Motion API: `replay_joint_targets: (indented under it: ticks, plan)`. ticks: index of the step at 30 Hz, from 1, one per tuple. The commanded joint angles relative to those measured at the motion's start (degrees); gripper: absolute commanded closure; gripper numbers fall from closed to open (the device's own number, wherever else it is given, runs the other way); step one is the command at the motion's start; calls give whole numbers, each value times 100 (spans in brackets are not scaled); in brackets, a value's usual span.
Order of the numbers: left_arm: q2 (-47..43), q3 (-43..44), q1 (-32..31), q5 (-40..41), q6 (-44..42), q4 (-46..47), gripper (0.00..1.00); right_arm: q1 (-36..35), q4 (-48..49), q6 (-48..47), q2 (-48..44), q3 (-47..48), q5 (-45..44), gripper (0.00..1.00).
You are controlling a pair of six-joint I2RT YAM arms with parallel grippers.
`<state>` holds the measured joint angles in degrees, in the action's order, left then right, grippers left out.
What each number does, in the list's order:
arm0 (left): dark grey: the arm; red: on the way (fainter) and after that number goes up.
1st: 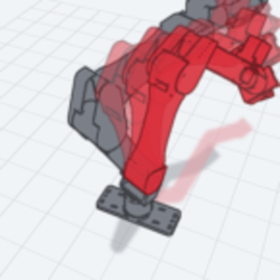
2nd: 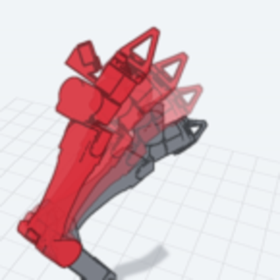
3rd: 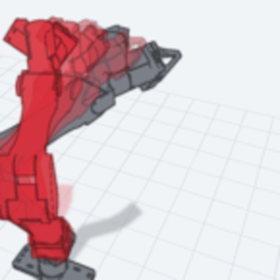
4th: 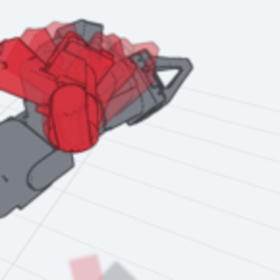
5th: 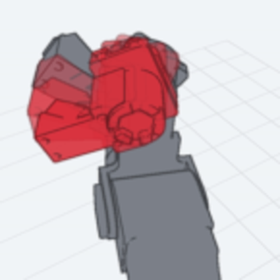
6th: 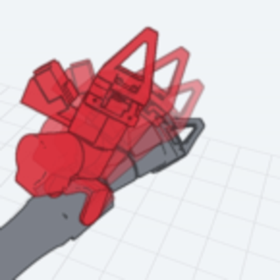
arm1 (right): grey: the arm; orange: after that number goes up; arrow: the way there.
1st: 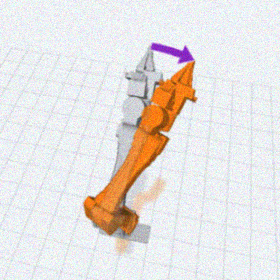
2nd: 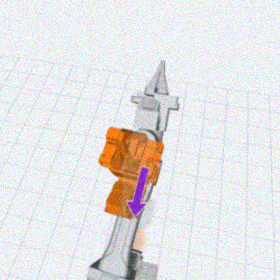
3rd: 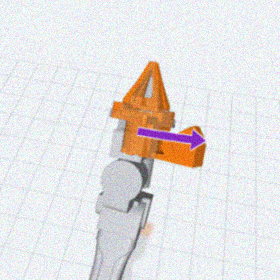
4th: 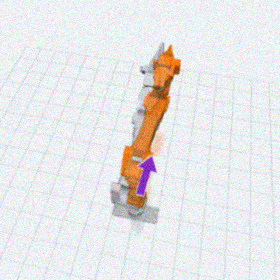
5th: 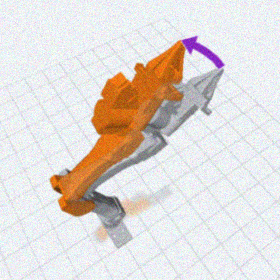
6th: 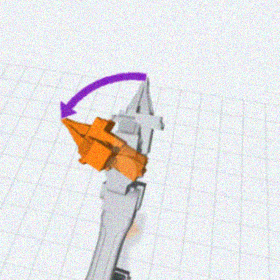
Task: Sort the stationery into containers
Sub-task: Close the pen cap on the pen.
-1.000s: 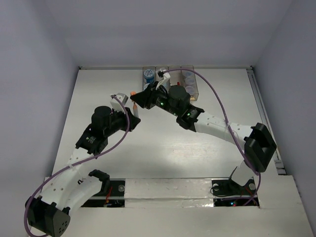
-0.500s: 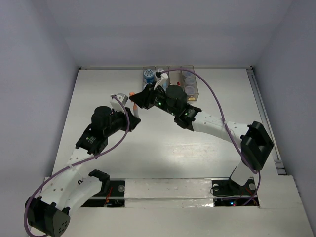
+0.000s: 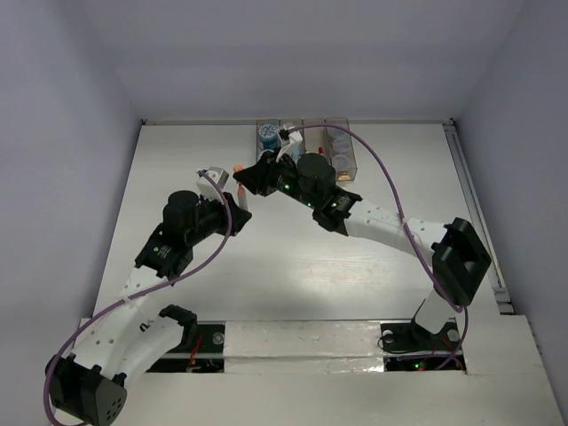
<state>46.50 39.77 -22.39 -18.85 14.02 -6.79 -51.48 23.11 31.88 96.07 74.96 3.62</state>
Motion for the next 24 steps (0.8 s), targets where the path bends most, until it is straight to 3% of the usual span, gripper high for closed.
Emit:
replay_joint_targets:
  ticks: [1, 24]
  plan:
    - [-115, 189, 60, 22, -13, 195, 100, -99, 123, -147, -19, 142, -133, 100]
    - [-255, 163, 165, 101, 48, 239, 100, -310, 299, -270, -71, -341, -485, 100]
